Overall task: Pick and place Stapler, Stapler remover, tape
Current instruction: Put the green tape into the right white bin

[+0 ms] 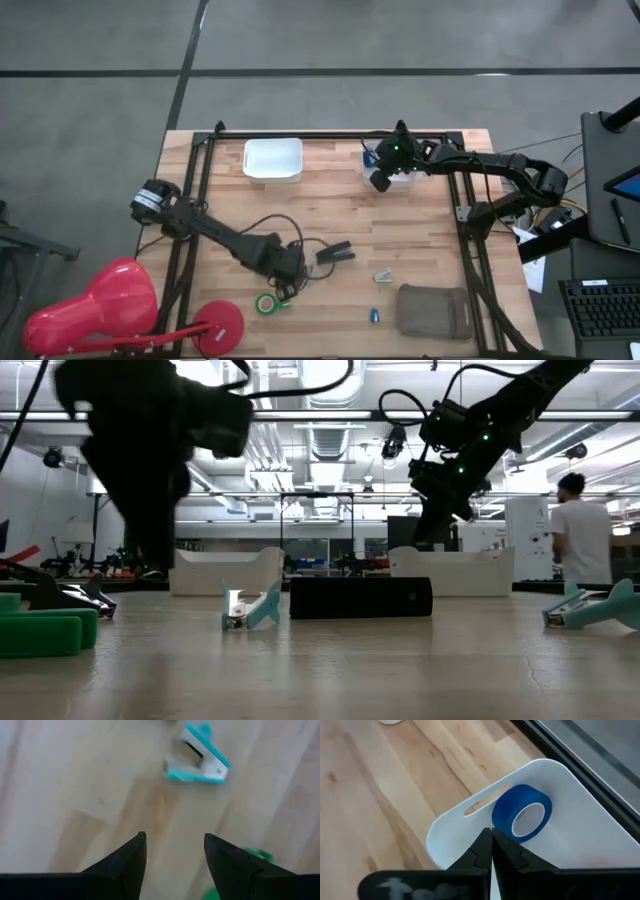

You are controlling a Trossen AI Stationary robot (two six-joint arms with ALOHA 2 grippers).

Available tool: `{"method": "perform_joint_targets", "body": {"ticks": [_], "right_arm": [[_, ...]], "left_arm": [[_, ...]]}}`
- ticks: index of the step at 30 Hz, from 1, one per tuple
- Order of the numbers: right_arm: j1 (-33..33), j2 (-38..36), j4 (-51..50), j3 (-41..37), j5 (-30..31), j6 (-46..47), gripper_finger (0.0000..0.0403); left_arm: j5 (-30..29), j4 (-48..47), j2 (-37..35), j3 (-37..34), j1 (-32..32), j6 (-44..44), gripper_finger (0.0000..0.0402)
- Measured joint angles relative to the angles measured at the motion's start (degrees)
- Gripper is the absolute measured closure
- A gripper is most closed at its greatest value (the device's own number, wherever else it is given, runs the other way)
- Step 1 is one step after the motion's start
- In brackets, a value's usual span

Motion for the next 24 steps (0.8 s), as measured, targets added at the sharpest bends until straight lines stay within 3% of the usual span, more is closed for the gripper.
{"method": "perform_joint_targets", "body": {"ticks": [14,19,24], "right_arm": [[1.3,-3.9,-1.8,-0.1,-0.3,0.0,0.0394],[2.6,-4.4,-1.8,-0.1,-0.5,0.7,0.0394],[3.6,-4.4,-1.7,-0.1,-0.5,0.9,0.0394]], "left_arm": [[0.1,3.8,0.0,0.0,-15.1,-26.2,0.0202],[-2.0,4.9,0.0,-0.4,-17.4,-32.9,0.0202],[-5.7,7.5,0.1,-3.7,-17.7,-34.3,0.0202]]}}
